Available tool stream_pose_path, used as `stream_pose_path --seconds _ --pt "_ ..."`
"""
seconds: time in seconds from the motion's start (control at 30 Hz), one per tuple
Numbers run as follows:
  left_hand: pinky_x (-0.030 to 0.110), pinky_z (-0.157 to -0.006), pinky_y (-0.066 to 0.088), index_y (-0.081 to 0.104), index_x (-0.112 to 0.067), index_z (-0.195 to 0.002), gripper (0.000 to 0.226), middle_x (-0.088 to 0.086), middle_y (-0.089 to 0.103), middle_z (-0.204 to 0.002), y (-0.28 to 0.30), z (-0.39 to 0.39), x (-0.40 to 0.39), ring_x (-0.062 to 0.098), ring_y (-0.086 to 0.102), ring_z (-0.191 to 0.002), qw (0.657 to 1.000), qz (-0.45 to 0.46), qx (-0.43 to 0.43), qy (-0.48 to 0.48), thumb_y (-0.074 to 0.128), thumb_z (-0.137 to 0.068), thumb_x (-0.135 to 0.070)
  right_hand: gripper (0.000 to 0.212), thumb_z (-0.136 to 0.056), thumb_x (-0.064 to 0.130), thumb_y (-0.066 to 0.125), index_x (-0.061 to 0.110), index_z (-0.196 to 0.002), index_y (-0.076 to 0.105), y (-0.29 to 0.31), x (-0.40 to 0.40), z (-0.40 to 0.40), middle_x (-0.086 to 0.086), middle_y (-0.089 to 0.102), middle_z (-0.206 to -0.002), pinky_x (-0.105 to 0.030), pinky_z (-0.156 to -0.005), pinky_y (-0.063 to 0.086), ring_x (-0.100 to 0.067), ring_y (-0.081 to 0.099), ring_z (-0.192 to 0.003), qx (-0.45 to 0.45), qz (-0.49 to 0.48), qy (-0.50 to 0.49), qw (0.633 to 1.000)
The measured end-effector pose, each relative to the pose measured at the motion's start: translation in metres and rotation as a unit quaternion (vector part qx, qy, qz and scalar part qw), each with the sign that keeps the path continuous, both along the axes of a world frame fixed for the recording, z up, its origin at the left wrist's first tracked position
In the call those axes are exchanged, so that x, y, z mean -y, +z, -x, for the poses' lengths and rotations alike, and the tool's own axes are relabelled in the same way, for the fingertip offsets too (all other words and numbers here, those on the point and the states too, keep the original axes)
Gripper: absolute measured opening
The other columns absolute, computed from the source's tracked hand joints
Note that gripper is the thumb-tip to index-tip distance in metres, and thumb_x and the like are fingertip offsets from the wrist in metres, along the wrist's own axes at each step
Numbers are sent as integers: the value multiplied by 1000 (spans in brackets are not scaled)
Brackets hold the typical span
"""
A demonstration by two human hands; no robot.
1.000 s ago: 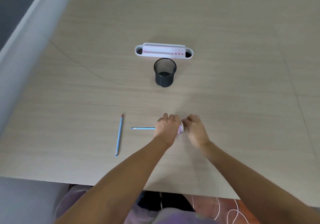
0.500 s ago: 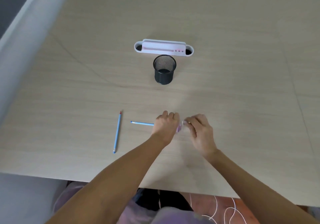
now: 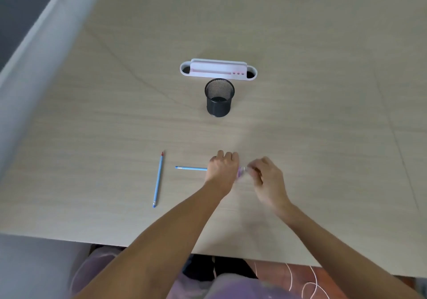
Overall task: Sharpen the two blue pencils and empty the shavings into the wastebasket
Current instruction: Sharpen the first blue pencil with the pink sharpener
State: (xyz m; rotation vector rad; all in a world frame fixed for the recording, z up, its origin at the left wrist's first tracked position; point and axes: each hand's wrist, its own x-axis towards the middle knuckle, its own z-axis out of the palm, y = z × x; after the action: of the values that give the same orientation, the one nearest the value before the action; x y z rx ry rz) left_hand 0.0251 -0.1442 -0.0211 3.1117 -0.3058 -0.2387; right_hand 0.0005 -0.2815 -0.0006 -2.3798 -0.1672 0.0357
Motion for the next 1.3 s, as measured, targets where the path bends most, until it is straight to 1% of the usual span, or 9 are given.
stream_pose_path --seconds 0.1,0.2,0.33,0.43,0.53,0.7,0.83,1.03,1.3 --pt "17 -38 25 57 -17 -61 45 -5 53 -48 1 1 0 15 52 -47 1000 10 -7 -6 84 -26 -24 9 -82 0 63 6 -80 70 -12 -6 -43 -6 56 -78 -7 -63 35 -14 50 -65 -11 30 -12 999" --pt "18 -38 23 56 -18 -60 50 -5 52 -47 3 2 0 15 51 -46 1000 8 -12 -1 85 -21 -26 16 -76 -5 60 7 -70 69 -43 -6 -33 -8 51 -71 -28 -58 37 -26 51 -66 -41 95 38 994" --pt "20 -42 16 55 -19 -63 58 -6 51 -49 1 1 2 14 48 -48 999 -17 -29 2 87 -15 -23 19 -88 17 52 12 -79 68 -47 3 29 -3 55 -72 -20 -64 38 -19 46 -72 -21 60 44 997" --pt "20 -42 18 55 -19 -67 55 -5 52 -52 4 1 1 15 48 -50 999 -39 -32 1 86 -21 -20 16 -87 15 52 11 -80 65 -18 4 38 4 50 -76 -8 -67 33 -15 47 -72 -35 11 24 999" --pt "22 -44 25 57 -16 -76 44 -3 59 -63 -1 1 1 18 55 -61 999 -14 -29 -22 85 -42 -22 13 -85 10 53 8 -78 64 -4 6 10 1 50 -77 -12 -64 30 -16 48 -69 -1 12 32 999" --pt "17 -40 23 57 -18 -61 42 -5 54 -48 1 -1 0 15 52 -47 1000 4 -6 -10 84 -30 -27 7 -81 3 65 6 -77 71 -26 2 -52 -12 57 -76 -17 -66 39 -22 51 -71 4 72 34 997" --pt "17 -39 18 55 -19 -59 44 -6 52 -46 4 2 4 15 50 -45 1000 -1 -3 5 84 -26 -27 23 -83 12 50 11 -67 67 -59 3 -18 -7 53 -67 -37 -56 47 -24 44 -63 16 124 70 990" --pt "21 -41 18 55 -19 -67 54 -6 54 -53 5 3 4 14 51 -52 999 -37 -20 -1 86 -22 -19 25 -90 23 46 9 -81 64 -18 6 38 2 50 -79 -7 -71 34 -15 48 -75 -21 -3 2 1000" --pt "18 -40 23 59 -18 -63 44 -6 55 -49 0 -2 3 15 52 -49 1000 9 -3 -19 86 -36 -39 13 -86 10 60 17 -86 71 -33 6 -51 -7 58 -76 -25 -63 38 -22 49 -68 3 86 26 996"
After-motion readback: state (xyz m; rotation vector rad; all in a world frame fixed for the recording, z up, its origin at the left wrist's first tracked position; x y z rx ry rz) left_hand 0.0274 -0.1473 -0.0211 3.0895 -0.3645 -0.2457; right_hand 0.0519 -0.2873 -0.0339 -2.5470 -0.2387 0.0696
